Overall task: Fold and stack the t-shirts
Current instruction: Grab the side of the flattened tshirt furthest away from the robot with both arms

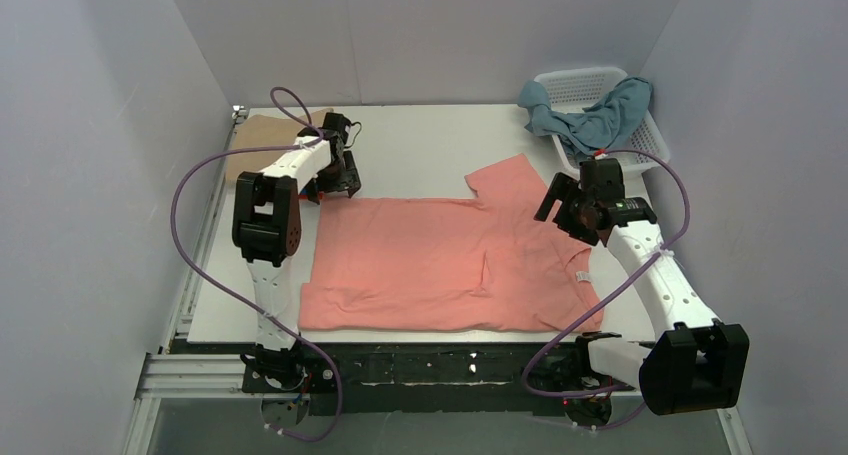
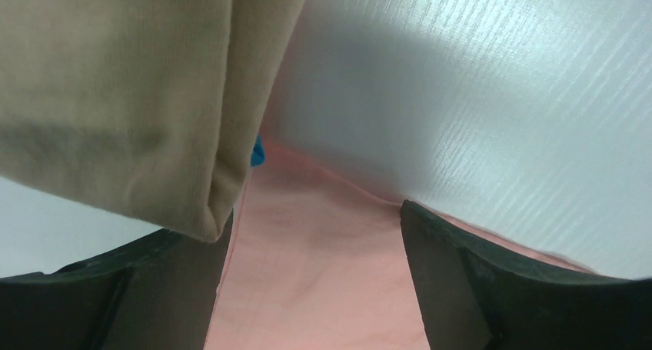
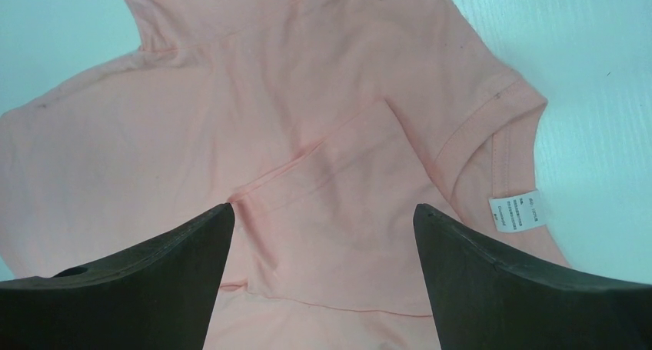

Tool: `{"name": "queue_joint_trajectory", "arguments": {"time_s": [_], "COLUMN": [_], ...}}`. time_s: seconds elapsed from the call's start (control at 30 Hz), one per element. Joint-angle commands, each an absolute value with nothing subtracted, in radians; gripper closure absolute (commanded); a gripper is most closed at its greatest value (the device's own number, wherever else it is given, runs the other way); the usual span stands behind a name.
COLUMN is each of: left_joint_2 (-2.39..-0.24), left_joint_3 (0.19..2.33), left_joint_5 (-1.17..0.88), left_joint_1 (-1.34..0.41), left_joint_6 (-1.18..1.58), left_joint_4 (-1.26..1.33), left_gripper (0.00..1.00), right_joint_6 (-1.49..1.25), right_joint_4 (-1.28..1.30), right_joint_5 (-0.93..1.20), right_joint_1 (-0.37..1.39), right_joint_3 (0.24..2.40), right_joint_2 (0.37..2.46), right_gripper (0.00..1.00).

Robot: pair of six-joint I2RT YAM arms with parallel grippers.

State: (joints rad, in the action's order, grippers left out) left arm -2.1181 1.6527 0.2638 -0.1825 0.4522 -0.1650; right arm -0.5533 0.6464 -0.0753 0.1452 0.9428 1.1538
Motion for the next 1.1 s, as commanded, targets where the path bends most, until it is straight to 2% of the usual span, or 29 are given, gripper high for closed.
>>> {"name": "queue_joint_trajectory", "arguments": {"time_s": [0.0,0.23,0.37,0.67,0.9,1.07], "left_joint_2": [-2.145,-2.197,-2.223,-2.157,-2.16,-2.178], "left_joint_3": [1.686,1.742,1.767,1.62,1.628,1.696], "left_joint_5": [0.385,0.538,0.536,0.538,0.59,0.606], "left_joint_1": [-0.187,-0.22,-0.225,-0.245,-0.263,-0.262], "left_joint_6": [0.507,0.604,0.649,0.764,0.762,0.747], "left_joint_4": [-0.249,-0.293,-0.335,-0.38,-0.418,-0.463], "left_gripper": [0.22,0.24,0.32,0.42,0.62,0.84], "right_joint_6": [-0.529,-0.512,-0.507,-0.496,-0.489,-0.462], "right_joint_4": [0.612,0.605,0.597,0.583,0.569,0.561], "right_joint_5": [-0.074,-0.047,-0.04,-0.031,-0.01,-0.007], "right_joint_1": [0.14,0.14,0.139,0.14,0.14,0.14], "right_joint_3": [0.929,0.907,0.903,0.903,0.911,0.991], "right_joint_2": [1.162,1.168,1.172,1.186,1.199,1.252], "right_gripper": [0.05,0.05,0.05,0.05,0.05,0.06]}}
